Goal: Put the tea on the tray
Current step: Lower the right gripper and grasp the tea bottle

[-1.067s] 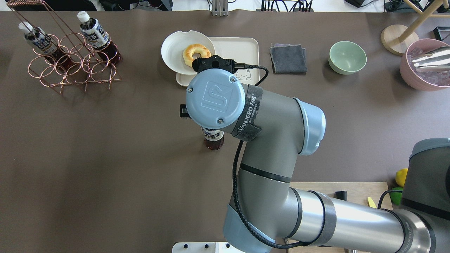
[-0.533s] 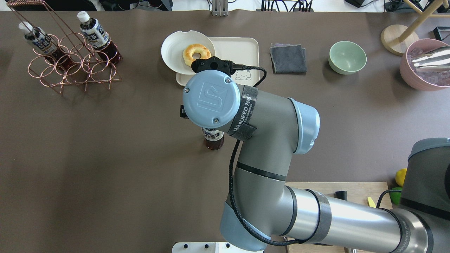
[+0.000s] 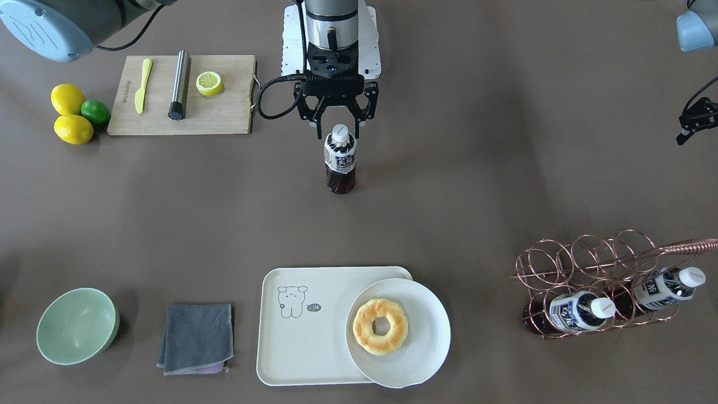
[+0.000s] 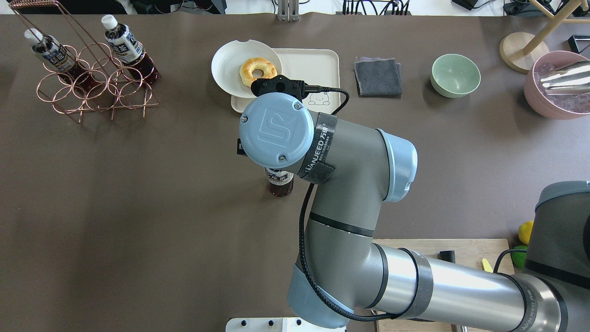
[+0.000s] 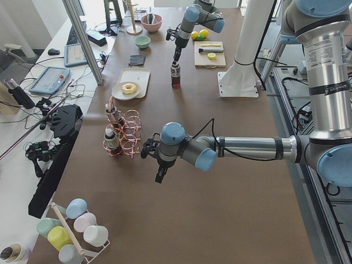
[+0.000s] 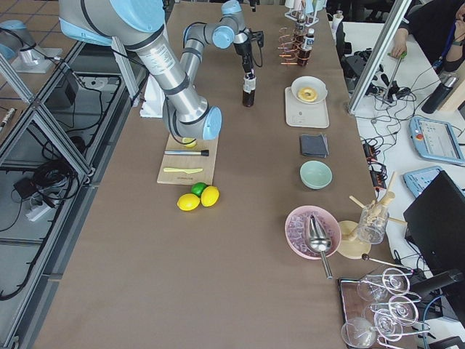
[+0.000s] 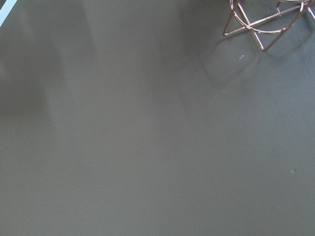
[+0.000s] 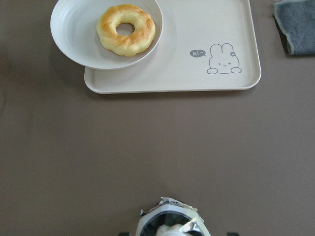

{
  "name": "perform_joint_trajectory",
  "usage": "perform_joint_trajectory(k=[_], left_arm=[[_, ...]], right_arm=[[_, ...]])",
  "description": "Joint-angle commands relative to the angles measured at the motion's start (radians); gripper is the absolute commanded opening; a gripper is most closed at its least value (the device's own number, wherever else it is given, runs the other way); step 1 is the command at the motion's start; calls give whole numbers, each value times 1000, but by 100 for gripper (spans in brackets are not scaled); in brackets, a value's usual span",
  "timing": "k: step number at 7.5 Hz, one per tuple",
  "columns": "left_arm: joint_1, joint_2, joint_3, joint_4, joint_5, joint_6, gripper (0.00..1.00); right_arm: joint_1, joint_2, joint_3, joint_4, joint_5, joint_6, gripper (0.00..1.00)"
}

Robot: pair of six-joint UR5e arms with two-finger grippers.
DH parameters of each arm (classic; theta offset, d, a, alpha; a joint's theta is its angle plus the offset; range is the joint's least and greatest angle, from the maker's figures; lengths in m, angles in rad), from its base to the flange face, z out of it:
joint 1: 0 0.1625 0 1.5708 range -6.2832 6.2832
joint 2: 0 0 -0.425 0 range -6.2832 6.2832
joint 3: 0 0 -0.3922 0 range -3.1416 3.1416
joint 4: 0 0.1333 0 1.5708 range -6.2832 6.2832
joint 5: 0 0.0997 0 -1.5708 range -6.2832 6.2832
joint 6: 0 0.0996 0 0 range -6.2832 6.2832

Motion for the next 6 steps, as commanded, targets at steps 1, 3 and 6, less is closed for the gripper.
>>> perform_joint_trajectory(k=[1, 3, 6], left_arm=[[0, -1, 1, 0, 0, 0, 100], [0, -1, 1, 0, 0, 0, 100], [0, -6, 7, 0, 0, 2, 100]], right_arm=[[0, 1, -2, 1, 0, 0, 72], [0, 1, -12, 2, -1, -5, 72], [0, 1, -36, 53, -29, -3, 71]])
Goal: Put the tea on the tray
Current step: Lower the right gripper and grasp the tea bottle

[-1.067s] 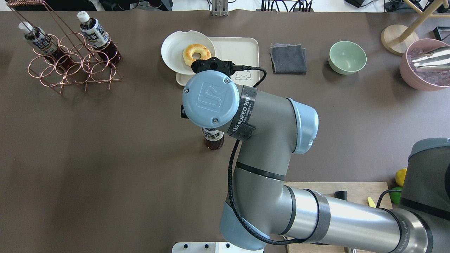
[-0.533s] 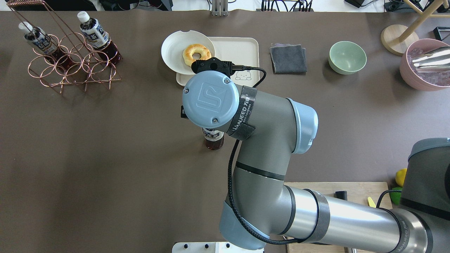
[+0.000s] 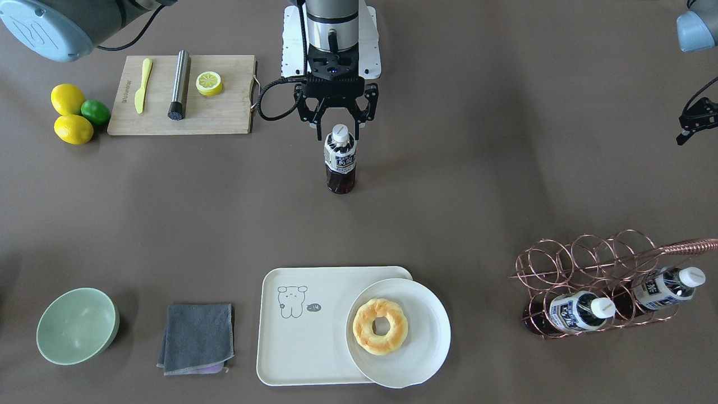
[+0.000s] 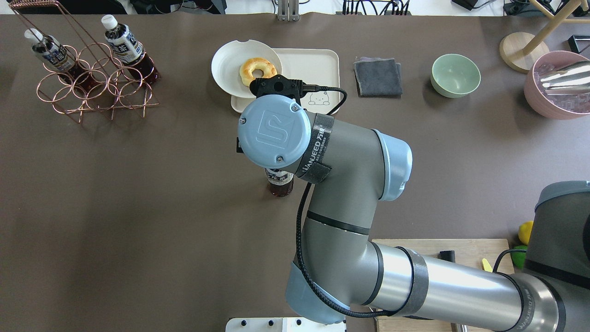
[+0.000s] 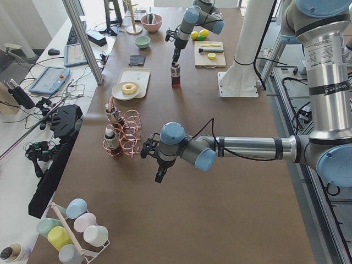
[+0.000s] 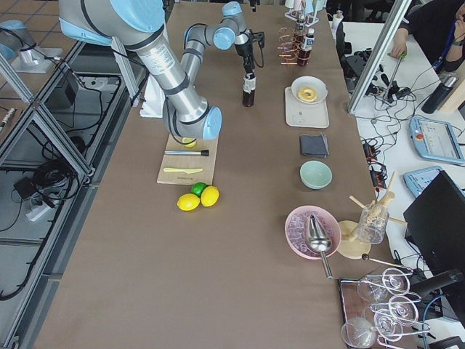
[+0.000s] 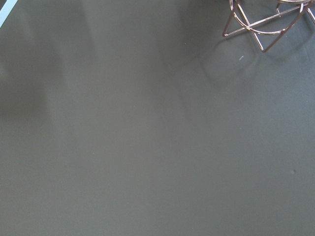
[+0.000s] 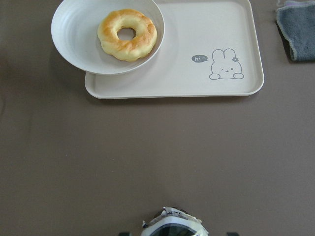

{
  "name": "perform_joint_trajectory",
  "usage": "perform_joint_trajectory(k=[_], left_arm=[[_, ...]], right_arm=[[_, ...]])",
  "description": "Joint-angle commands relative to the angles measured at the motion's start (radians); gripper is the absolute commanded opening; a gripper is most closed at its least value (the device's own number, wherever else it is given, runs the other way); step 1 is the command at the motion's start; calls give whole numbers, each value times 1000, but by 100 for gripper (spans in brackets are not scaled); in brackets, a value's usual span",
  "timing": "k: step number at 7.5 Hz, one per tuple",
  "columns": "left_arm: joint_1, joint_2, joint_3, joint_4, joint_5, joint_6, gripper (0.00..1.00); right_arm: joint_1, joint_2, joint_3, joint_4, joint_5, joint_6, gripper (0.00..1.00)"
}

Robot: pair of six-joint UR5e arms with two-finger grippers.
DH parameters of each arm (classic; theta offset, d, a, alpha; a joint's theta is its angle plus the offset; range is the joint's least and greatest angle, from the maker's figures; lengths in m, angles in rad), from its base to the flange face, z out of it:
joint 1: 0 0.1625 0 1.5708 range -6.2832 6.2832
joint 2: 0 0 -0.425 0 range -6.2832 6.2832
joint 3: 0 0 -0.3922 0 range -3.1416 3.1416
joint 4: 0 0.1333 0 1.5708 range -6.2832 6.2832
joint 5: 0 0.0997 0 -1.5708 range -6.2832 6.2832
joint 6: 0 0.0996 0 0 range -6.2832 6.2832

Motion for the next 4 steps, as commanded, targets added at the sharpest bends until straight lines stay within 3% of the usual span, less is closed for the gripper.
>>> perform_joint_trajectory(k=[1, 3, 4], left_arm=[[0, -5, 4, 0, 0, 0, 100], [2, -8, 4, 0, 0, 0, 100], [2, -8, 4, 0, 0, -2, 100]], right_arm=[[2, 0, -15, 29, -12, 1, 70], [0, -3, -12, 28, -10, -2, 68], [0, -3, -10, 23, -9, 4, 57]])
